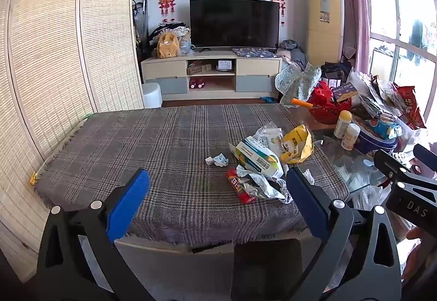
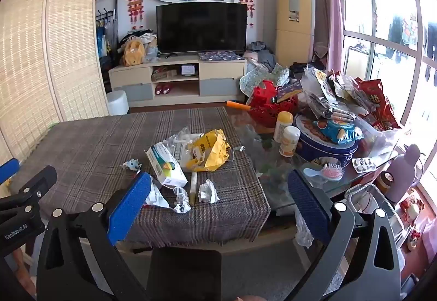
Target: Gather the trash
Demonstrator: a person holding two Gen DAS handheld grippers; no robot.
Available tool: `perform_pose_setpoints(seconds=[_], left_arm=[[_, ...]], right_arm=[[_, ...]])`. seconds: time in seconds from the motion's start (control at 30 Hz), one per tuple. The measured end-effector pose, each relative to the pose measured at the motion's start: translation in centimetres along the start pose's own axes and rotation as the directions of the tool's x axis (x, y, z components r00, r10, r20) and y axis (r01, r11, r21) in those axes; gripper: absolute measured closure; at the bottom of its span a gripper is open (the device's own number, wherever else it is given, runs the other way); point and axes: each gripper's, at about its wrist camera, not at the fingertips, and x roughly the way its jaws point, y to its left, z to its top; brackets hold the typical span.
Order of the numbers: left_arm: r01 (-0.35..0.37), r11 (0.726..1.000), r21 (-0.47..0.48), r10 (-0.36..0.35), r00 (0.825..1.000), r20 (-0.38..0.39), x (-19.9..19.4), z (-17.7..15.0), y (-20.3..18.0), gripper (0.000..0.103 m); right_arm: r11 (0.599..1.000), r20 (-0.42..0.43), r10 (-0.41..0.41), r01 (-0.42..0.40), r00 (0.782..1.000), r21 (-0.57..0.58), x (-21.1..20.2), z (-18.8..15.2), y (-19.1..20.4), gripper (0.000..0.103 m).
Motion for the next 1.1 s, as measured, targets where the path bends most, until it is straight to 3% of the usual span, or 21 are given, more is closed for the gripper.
perform_pose_setpoints(seconds=[1.1], left_arm=[[-0.002, 1.0, 0.012, 0.002, 1.0, 0.014, -0.1, 1.0, 0.0, 0.008]], right_arm=[[1.0, 0.009, -0.005, 0.005, 1.0, 0.031, 0.2, 0.5, -1.0, 0.003]])
